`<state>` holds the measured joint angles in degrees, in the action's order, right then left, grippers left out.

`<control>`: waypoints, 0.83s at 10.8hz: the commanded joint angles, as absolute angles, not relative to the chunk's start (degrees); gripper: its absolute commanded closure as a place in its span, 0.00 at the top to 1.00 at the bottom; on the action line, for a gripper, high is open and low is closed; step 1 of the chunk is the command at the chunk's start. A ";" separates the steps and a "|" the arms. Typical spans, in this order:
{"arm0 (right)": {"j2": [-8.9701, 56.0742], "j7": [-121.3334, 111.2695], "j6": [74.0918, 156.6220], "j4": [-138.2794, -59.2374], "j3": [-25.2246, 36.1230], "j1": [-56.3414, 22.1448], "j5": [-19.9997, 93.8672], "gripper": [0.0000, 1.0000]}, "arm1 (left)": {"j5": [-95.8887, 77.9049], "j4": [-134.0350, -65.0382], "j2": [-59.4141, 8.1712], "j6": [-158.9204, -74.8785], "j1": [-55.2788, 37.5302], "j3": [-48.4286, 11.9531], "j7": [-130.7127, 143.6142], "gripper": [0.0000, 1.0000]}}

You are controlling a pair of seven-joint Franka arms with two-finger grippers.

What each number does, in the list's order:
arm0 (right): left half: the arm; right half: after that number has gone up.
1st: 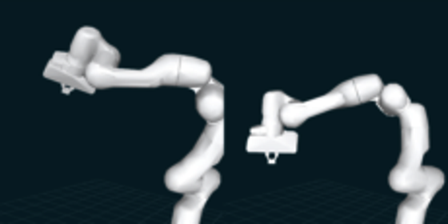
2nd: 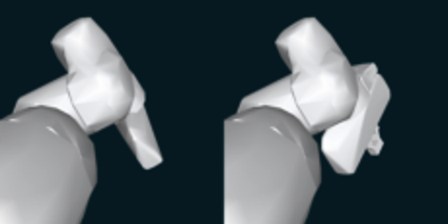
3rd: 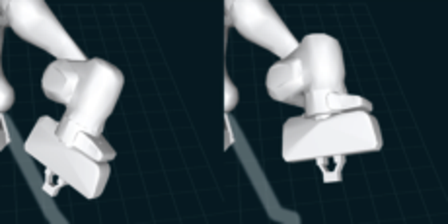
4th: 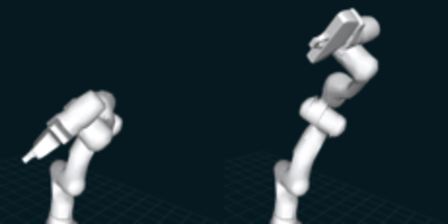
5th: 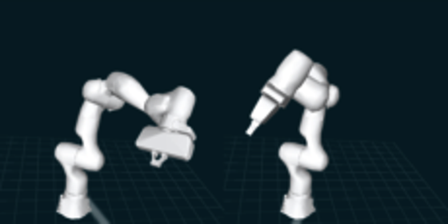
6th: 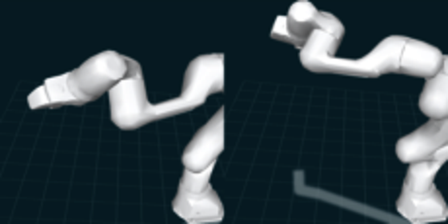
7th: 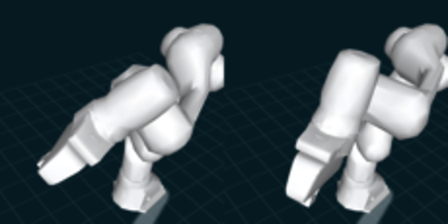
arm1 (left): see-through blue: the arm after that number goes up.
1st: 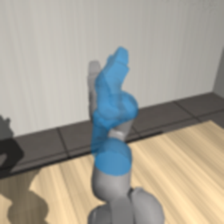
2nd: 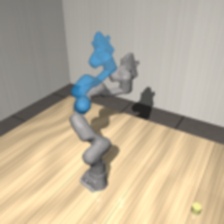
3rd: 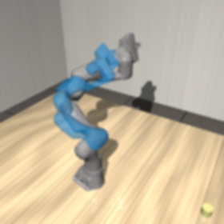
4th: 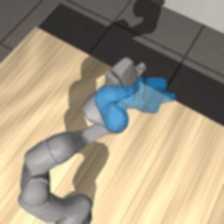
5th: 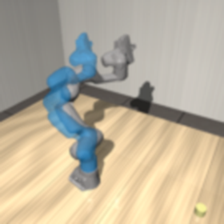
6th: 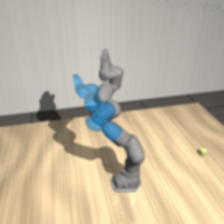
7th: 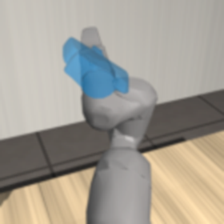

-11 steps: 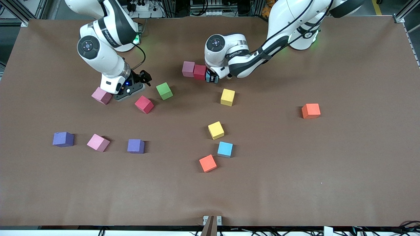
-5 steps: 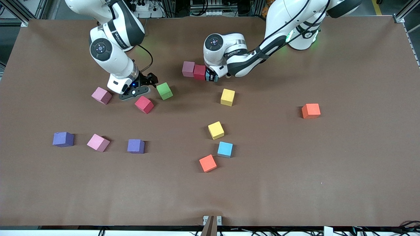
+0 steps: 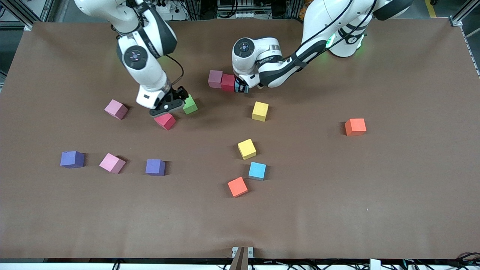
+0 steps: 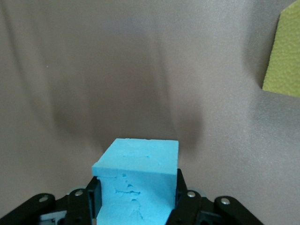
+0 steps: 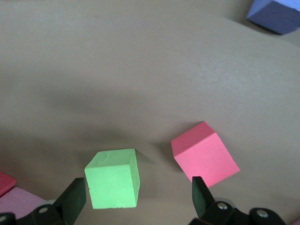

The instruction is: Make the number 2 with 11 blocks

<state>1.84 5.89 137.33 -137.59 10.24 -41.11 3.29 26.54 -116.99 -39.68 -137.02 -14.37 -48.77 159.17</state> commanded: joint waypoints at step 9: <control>6.15 5.80 143.00 -141.24 6.78 -41.04 3.16 1.00 | 27.33 -116.28 -39.55 -135.97 -16.69 -48.60 170.33 1.00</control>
<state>5.47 5.22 142.08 -140.93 8.09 -41.16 3.12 26.54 -116.93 -39.68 -137.02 -14.89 -48.74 159.17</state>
